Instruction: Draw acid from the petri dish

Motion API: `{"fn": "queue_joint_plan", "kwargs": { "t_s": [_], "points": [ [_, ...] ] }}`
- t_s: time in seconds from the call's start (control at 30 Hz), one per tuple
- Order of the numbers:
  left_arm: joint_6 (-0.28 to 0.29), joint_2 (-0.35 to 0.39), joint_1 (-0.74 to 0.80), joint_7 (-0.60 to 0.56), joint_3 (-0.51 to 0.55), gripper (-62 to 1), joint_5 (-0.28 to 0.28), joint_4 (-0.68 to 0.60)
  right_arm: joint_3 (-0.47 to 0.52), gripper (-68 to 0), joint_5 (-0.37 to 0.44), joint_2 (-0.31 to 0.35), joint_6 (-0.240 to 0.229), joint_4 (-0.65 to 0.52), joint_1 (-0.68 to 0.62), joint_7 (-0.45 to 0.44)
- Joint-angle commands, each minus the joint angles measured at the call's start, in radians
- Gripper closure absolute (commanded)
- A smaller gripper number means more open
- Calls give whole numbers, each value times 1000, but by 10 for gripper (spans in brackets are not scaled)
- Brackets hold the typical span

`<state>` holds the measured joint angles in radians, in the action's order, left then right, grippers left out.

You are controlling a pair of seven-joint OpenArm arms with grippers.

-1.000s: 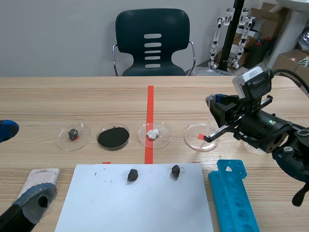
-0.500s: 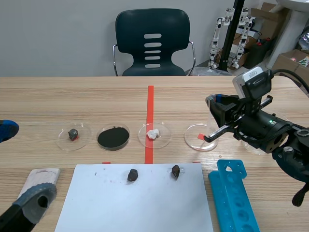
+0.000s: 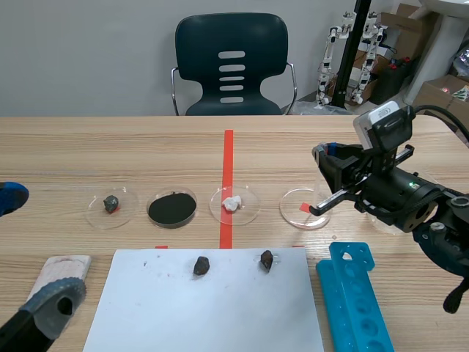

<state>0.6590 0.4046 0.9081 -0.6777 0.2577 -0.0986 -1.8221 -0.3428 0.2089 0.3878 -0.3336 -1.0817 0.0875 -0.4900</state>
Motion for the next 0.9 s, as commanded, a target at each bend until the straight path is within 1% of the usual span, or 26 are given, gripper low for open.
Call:
{"fn": "queue_joint_plan", "kwargs": {
  "t_s": [0.0,0.53,0.67,0.87],
  "points": [
    [2,-3,3,-13,8,-623,-14,-16,1,-12,8,0,0,-5,6,-7],
    [2,-3,3,-13,8,-623,-14,-16,1,-23,9,0,0,-5,6,-8],
    [2,-3,3,-13,8,-623,-14,-16,1,-25,29,1,0,-5,6,-11],
    [2,-3,3,-13,8,-623,-14,-16,1,-25,30,1,0,-5,6,-11]
  ]
}}
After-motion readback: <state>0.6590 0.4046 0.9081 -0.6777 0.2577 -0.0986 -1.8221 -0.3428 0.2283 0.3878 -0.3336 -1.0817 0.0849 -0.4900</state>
